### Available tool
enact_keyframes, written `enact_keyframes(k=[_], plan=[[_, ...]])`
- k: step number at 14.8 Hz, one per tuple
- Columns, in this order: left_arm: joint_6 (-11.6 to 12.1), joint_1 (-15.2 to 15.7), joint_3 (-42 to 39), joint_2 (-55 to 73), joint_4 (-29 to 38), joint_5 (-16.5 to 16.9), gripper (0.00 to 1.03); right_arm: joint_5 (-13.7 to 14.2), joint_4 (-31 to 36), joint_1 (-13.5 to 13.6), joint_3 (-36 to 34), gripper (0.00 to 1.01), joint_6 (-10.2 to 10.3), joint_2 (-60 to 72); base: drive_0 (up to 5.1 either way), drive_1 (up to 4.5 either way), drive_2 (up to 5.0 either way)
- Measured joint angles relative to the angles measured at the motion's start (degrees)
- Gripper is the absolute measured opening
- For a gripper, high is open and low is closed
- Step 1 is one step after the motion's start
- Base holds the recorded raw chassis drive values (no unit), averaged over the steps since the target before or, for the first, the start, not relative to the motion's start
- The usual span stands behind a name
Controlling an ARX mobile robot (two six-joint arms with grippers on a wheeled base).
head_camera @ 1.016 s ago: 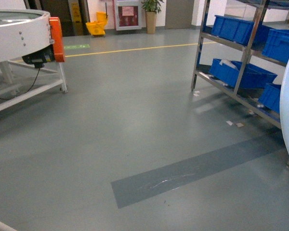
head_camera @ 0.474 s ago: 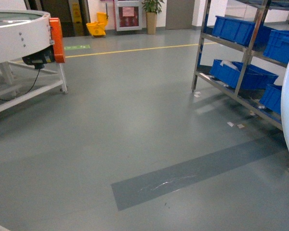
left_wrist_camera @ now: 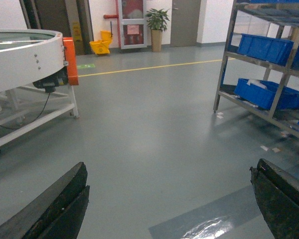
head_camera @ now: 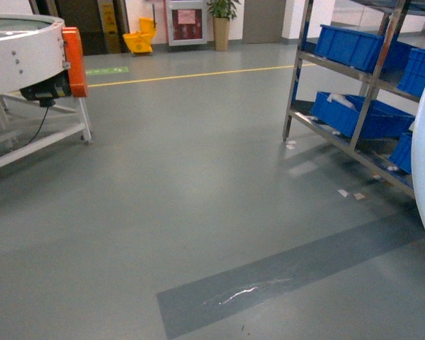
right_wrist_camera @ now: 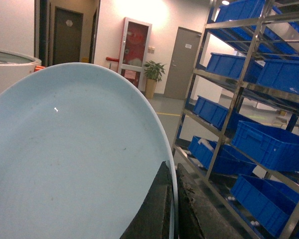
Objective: Place blue tray on left shelf second layer neatly
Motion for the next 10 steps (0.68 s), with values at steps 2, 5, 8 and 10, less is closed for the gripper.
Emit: enact_keyframes(k=[2,5,8,10], plan=[[0.0,0.0,0.0,0.0,0.1,0.0,0.98,0.0,-0.1,0.0,0.0,0.02,0.0,0.0,-1.6,-1.57,-1.6],[0.0,0.0,0.0,0.0,0.2,0.0,0.98,0.0,0.1,0.0,-0.1,0.02,0.0,0.0,-1.6,-1.57,-1.6],[0.0,0.0,0.0,0.0,0.2,0.1,0.98,0.1,0.2,0.0,-0.1,0.02,0.0,0.0,-1.6,-1.57,-1.6],[0.0,0.1,0.0,0.0,0.2,0.0,0.98,0.2,0.0,0.0,-0.1,0.02,0.0,0.1,-1.6,-1.57,-1.6]])
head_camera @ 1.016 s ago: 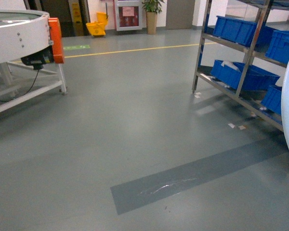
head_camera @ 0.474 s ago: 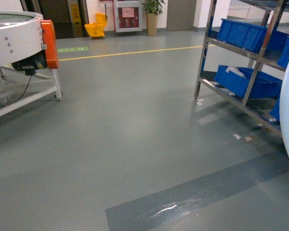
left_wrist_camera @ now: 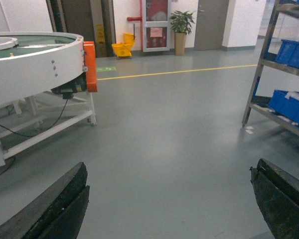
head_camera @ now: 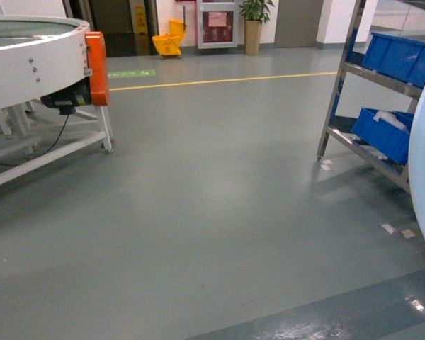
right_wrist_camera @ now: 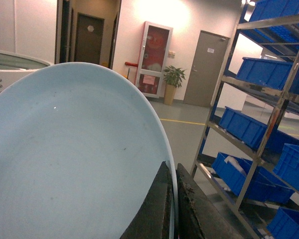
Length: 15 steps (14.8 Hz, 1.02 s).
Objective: Place blue tray on left shelf second layer neatly
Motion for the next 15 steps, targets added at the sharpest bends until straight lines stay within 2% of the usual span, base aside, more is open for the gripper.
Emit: enact_keyframes(k=[8,15], plan=[[0.0,0.0,0.0,0.0,0.0,0.1,0.98,0.0,0.1,0.0,0.0,0.02,0.0,-0.1,-1.6,-1.57,-1.6],[0.0,0.0,0.0,0.0,-0.1,0.0,0.98,0.0,-0.1,0.0,-0.1,0.02,0.0,0.0,0.0,4.19,-4.2]])
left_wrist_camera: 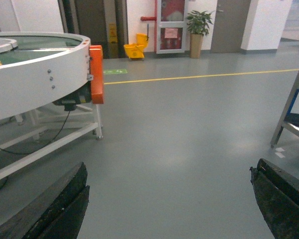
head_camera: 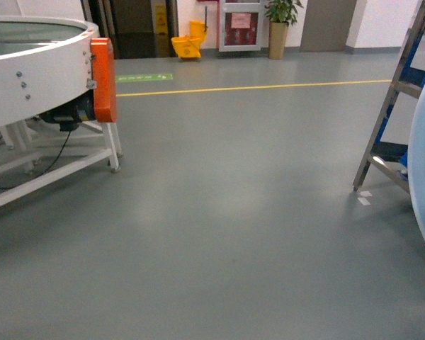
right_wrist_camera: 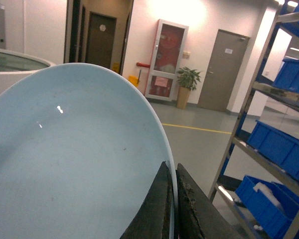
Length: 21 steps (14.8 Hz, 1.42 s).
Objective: Place blue tray on left shelf second layer neatly
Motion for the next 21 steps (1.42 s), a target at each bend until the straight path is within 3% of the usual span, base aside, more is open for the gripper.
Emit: enact_keyframes(k=[11,21], plan=[[0.0,-0.1,0.0,0.0,0.0,0.1,0.98,0.1,0.2,0.0,0.0,0.02,-0.2,-0.1,0.1,1.65,-1.5],[0.0,-0.1,0.0,0.0,0.0,0.1,0.98,0.1,0.2,0.0,0.0,0.02,-0.4,-0.2,0.0,4.05,-4.1]])
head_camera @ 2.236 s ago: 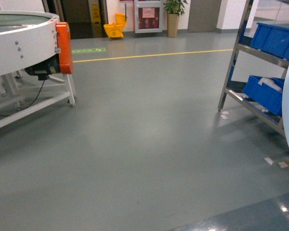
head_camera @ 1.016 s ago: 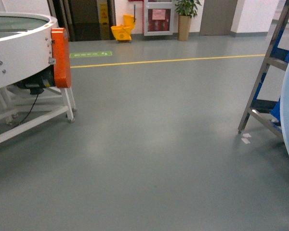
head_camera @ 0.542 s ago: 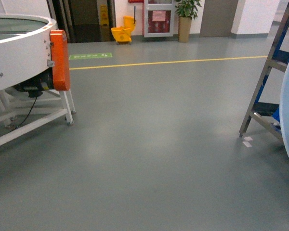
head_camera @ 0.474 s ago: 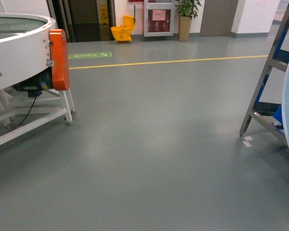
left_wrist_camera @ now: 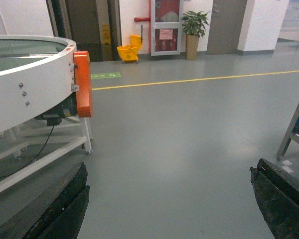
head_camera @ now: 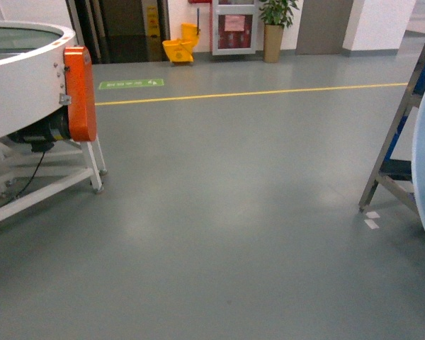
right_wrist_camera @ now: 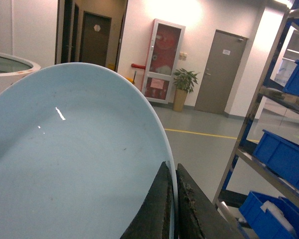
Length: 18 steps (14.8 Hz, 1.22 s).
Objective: Place blue tray on left shelf second layer neatly
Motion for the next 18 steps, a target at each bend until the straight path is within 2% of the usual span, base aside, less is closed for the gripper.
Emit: enact_keyframes(k=[4,8,18], plan=[[0.0,0.1,0.0,0.0,0.1,-0.1,0.98,0.0,0.1,0.0,0.0,0.02,0.0,0.0,-0.1,4.01,-4.3],[0.0,0.1,0.0,0.0,0.2,-0.1,0.98,0.0,0.0,0.0,0.0,0.02,-0.1,0.0,-1.9,2.35,-6.2],[0.0,0.1,0.0,0.0,-0.1,0.0,0.98,0.0,0.0,0.0,0.0,0.02,-0.1,0.0,-1.4,-0.13,-2.7]])
